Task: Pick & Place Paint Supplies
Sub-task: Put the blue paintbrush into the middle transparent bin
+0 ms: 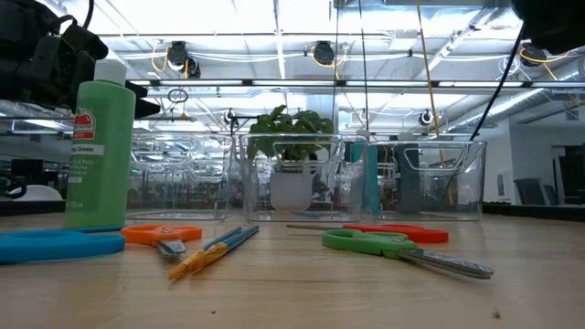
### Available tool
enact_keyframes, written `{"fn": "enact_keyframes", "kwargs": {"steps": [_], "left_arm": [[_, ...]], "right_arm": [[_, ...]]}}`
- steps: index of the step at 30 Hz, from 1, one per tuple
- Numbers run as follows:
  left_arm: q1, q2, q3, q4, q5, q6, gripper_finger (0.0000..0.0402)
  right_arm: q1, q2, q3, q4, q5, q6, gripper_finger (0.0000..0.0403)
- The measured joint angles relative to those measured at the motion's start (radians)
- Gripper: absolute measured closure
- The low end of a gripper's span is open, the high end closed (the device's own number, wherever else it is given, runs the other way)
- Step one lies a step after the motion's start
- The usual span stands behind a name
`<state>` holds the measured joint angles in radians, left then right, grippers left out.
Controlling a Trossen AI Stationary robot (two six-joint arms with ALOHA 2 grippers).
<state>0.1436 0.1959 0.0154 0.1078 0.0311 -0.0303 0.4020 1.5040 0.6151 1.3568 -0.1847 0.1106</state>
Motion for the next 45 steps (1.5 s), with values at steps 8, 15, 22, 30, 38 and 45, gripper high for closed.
{"fn": "enact_keyframes", "kwargs": {"steps": [8, 15, 22, 30, 38, 45], "left_arm": [[0.000, 0.000, 0.000, 0.000, 0.000, 0.000, 0.0107], [0.000, 0.000, 0.000, 0.000, 0.000, 0.000, 0.0107], [0.000, 0.000, 0.000, 0.000, 0.000, 0.000, 0.0107], [0.000, 0.000, 0.000, 0.000, 0.000, 0.000, 0.0107], [0.000, 0.000, 0.000, 0.000, 0.000, 0.000, 0.0107], [0.000, 0.000, 0.000, 0.000, 0.000, 0.000, 0.0107]], "right_arm": [[-0.055, 0.000, 0.000, -0.024, 0.379, 0.000, 0.0403], [-0.087, 0.000, 0.000, -0.064, 0.446, 0.010, 0.0403], [-0.087, 0.000, 0.000, -0.083, 0.446, 0.015, 0.0403], [-0.087, 0.000, 0.000, -0.103, 0.445, 0.016, 0.0403], [-0.087, 0.000, 0.000, -0.107, 0.447, 0.012, 0.0403], [-0.087, 0.000, 0.000, -0.113, 0.449, 0.012, 0.0403]]}}
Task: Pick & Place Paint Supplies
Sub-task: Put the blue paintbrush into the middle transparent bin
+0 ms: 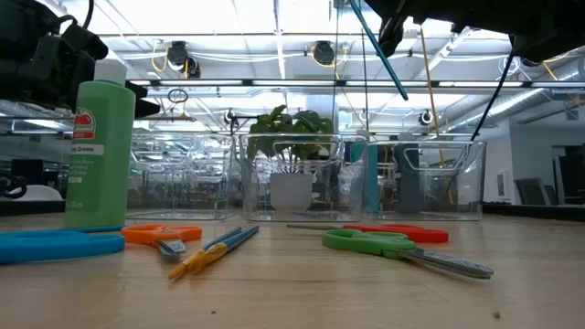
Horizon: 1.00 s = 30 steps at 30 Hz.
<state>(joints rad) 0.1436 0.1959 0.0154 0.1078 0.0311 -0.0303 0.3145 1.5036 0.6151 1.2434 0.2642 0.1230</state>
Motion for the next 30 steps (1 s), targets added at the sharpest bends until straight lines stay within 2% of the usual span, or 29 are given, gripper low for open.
{"fn": "enact_keyframes", "kwargs": {"steps": [12, 16, 21, 26, 30], "left_arm": [[0.000, 0.000, 0.000, 0.000, 0.000, 0.000, 0.0107], [0.000, 0.000, 0.000, 0.000, 0.000, 0.000, 0.0107], [0.000, 0.000, 0.000, 0.000, 0.000, 0.000, 0.0107], [0.000, 0.000, 0.000, 0.000, 0.000, 0.000, 0.0107], [0.000, 0.000, 0.000, 0.000, 0.000, 0.000, 0.0107]], "right_arm": [[-0.016, 0.000, 0.000, 0.000, 0.040, -0.012, 0.0403], [-0.026, 0.000, 0.000, 0.001, 0.169, -0.046, 0.0403], [-0.063, 0.000, 0.001, 0.001, 0.312, -0.197, 0.0403], [-0.146, 0.000, 0.043, -0.044, 0.287, -0.178, 0.0403], [-0.206, 0.000, 0.119, -0.205, 0.230, -0.135, 0.0403]]}}
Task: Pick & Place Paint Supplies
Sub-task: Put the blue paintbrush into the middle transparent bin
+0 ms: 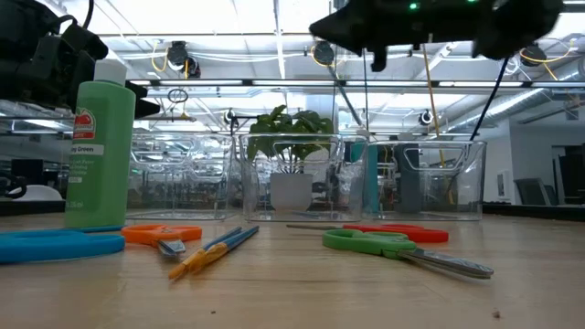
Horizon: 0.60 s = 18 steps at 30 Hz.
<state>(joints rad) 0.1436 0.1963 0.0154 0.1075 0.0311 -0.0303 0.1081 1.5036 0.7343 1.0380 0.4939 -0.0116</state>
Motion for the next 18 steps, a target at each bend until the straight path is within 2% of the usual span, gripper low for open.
{"fn": "enact_keyframes", "kwargs": {"steps": [5, 15, 18], "left_arm": [[0.000, 0.000, 0.000, 0.000, 0.000, 0.000, 0.0107], [0.000, 0.000, 0.000, -0.001, 0.000, 0.000, 0.0107], [0.000, 0.000, 0.000, 0.001, 0.000, 0.000, 0.0107]], "right_arm": [[-0.069, 0.003, 0.057, -0.151, 0.002, 0.040, 0.0403], [-0.135, 0.142, 0.055, -0.179, -0.027, 0.171, 0.0403], [-0.138, 0.193, 0.059, -0.123, -0.025, 0.183, 0.0403]]}}
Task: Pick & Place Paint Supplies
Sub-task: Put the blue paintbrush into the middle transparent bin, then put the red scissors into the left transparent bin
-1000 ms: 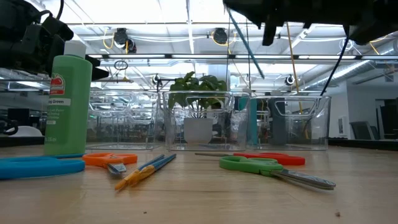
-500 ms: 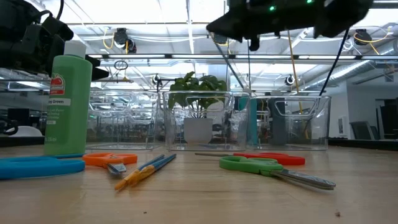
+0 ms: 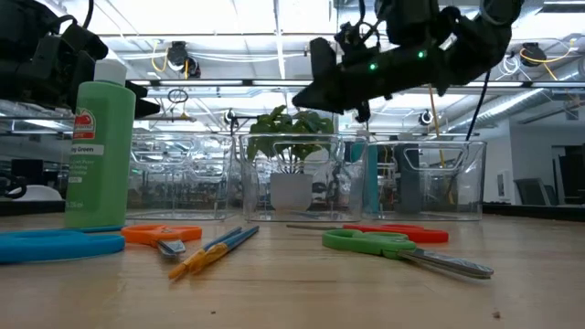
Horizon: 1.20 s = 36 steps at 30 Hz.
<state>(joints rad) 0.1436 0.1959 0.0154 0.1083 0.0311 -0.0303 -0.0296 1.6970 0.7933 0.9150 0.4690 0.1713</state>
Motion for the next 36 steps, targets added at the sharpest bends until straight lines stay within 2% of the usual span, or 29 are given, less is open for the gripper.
{"fn": "enact_keyframes", "kwargs": {"steps": [7, 19, 28, 32, 36], "left_arm": [[0.000, 0.000, 0.000, -0.001, 0.000, 0.000, 0.0107], [0.000, 0.000, 0.000, -0.001, 0.000, 0.000, 0.0107], [0.000, 0.000, 0.000, -0.001, 0.000, 0.000, 0.0107], [0.000, 0.000, 0.000, -0.001, 0.000, 0.000, 0.0107], [0.000, 0.000, 0.000, -0.001, 0.000, 0.000, 0.0107]], "right_arm": [[-0.011, 0.057, -0.002, 0.035, 0.002, 0.000, 0.0381], [-0.001, 0.047, -0.002, 0.087, -0.007, -0.071, 0.0246], [0.103, 0.046, -0.002, 0.294, -0.285, -0.256, 0.0204], [0.171, 0.046, -0.002, 0.293, -0.395, -0.262, 0.0200], [0.243, 0.031, -0.003, 0.231, -0.445, -0.262, 0.0201]]}}
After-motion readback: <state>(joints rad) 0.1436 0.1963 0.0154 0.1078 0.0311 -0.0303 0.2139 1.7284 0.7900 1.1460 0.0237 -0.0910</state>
